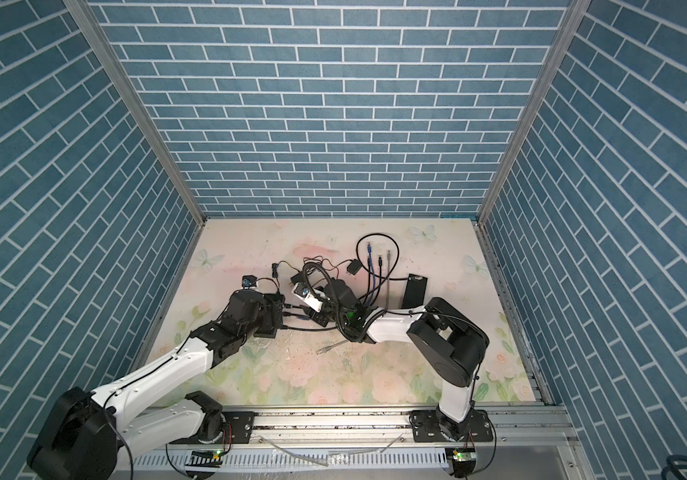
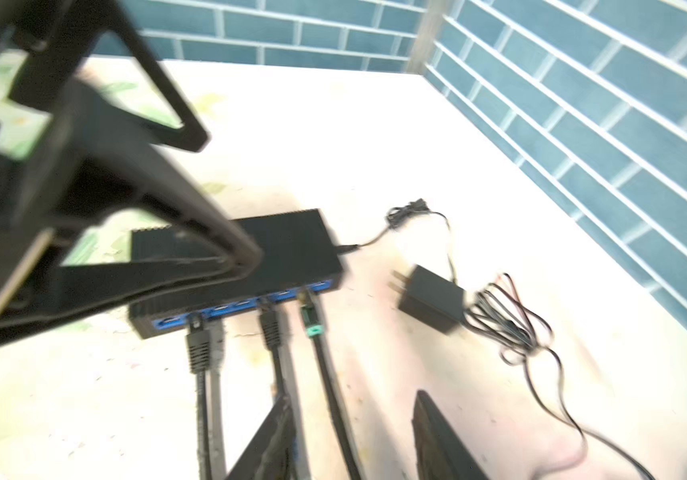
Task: Insert the plug into the switch port
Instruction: 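Open the right gripper and draw it back from the switch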
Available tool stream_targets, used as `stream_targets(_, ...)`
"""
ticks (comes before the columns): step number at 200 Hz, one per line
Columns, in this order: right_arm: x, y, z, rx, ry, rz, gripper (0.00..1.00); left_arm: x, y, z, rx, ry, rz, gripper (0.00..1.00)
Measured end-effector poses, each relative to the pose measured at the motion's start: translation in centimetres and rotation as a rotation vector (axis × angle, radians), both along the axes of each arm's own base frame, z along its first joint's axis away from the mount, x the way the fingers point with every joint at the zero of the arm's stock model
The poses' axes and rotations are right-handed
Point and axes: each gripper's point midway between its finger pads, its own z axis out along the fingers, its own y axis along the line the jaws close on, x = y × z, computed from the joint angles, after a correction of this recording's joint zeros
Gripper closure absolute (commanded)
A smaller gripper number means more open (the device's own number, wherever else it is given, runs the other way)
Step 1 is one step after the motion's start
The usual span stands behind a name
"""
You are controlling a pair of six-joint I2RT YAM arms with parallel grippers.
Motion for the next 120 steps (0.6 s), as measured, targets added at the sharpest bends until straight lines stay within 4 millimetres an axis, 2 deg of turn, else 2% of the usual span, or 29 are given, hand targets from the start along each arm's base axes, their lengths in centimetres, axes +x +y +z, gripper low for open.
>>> stream_targets(38,2.1,-4.5,0.8,-0.051,0.082,-0.202,0.57,0.4,-1.0,0.0,0.083,0.046,-0.045,0.00)
stream_targets(77,2.6,-8.0,1.9,-0.068,0.143,-0.341,0.63,0.4,-3.3,0.2,0.122,0.049,-0.117,0.00)
stream_targets(93,3.2,-9.7,2.4,-0.053,0.177,-0.401,0.62,0.4,-4.3,0.3,0.135,0.053,-0.144,0.00)
stream_targets(106,3.8,-11.3,2.6,-0.045,0.207,-0.461,0.55,0.6,-5.3,0.5,0.140,0.048,-0.165,0.00)
stream_targets(120,4.3,-13.2,2.6,-0.046,0.242,-0.527,0.51,0.6,-6.2,0.8,0.145,0.042,-0.185,0.00)
